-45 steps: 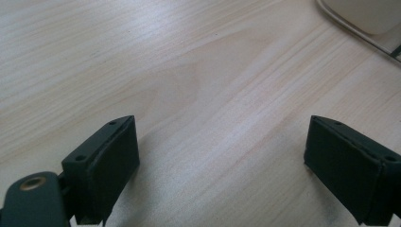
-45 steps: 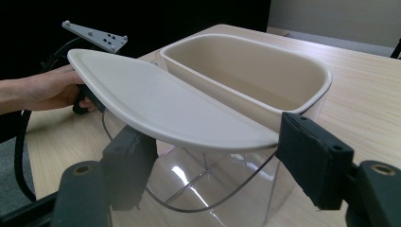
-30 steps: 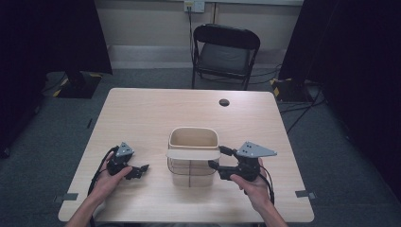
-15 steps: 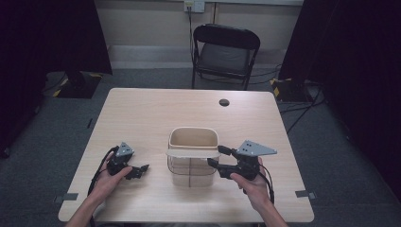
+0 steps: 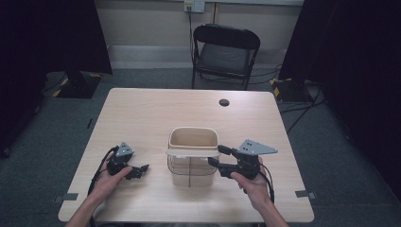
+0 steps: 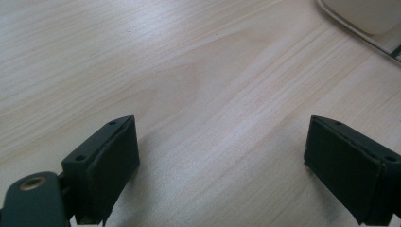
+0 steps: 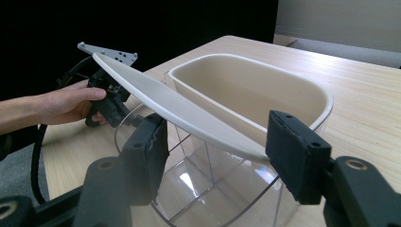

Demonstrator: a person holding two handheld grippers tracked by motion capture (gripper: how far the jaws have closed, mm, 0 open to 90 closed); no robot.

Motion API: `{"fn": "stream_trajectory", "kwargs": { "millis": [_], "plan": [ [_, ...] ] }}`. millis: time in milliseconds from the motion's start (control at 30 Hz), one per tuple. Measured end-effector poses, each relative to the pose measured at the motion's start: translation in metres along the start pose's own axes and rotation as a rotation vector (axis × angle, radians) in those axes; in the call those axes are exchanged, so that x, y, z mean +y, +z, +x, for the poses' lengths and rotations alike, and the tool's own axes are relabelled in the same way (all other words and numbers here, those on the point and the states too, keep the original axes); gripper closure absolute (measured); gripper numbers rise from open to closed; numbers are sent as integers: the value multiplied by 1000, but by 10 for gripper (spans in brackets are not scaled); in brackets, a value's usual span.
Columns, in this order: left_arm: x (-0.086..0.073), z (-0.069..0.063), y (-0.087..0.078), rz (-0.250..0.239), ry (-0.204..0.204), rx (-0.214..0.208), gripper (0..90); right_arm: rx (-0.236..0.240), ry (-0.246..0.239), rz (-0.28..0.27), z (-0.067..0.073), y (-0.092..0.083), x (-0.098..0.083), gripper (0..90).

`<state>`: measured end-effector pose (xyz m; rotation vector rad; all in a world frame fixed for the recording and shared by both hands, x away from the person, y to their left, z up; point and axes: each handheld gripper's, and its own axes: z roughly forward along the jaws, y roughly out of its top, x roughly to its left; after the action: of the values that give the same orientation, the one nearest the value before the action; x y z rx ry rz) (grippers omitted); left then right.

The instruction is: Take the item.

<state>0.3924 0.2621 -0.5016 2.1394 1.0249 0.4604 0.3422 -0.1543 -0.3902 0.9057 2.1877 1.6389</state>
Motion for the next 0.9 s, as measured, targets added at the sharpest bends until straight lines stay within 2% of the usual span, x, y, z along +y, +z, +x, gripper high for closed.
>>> {"fn": "stream_trajectory", "kwargs": {
  "millis": [900],
  "plan": [
    [0,-1,0,-1,-8,-2,102,30,10,-4,-4,2,7,454]
  ]
}}
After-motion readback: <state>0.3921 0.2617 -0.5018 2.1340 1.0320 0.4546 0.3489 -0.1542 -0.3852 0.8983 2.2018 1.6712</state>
